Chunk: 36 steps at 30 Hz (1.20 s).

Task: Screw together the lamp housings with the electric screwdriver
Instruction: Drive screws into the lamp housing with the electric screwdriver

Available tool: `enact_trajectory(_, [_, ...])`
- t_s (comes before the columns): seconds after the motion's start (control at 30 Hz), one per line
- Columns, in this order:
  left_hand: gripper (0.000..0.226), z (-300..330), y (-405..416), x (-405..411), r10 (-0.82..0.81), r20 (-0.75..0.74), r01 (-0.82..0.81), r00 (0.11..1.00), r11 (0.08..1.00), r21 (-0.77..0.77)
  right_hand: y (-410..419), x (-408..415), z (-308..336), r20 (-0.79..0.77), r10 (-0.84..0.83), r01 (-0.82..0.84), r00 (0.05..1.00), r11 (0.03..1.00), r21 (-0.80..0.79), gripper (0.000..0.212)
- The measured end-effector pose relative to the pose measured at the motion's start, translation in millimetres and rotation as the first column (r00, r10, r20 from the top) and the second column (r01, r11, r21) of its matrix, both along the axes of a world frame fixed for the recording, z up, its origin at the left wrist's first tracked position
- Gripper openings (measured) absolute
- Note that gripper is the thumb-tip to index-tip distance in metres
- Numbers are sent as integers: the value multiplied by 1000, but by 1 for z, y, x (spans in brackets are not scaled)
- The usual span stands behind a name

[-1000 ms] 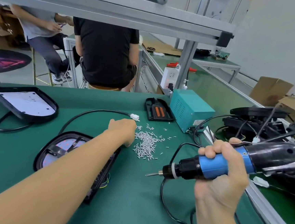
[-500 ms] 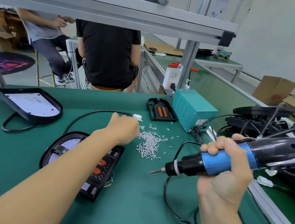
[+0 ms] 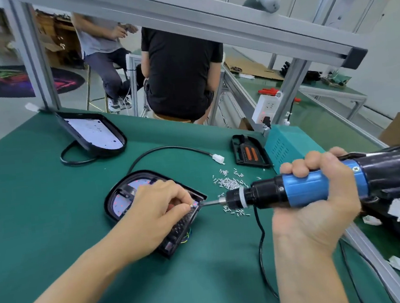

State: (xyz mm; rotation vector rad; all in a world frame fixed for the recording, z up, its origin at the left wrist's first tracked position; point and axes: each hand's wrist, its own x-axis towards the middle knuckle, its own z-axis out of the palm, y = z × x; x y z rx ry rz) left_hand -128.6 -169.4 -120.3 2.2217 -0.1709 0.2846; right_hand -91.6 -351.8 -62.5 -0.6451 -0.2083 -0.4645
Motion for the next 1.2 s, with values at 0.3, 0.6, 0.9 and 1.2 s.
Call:
enact_trajectory(0.3, [22, -2, 19, -22, 89, 27, -89, 996, 996, -6, 33, -6, 1, -13, 85, -86, 996, 996, -40, 19])
enact_trajectory(0.6, [16, -9, 53, -30, 267, -12, -266, 964, 964, 15, 62, -6, -2, -7, 147, -147, 989, 984, -98, 22])
enact_trajectory(0.9, [10, -38, 79, -33, 416, -87, -412, 905, 909, 61, 111, -2, -28, -3, 162, -156, 987, 945, -288, 27])
enact_trajectory(1.2, [12, -48, 80, -31, 408, -38, -408, 912, 913, 20, 141, 8, -36, -15, 161, -153, 987, 904, -400, 22])
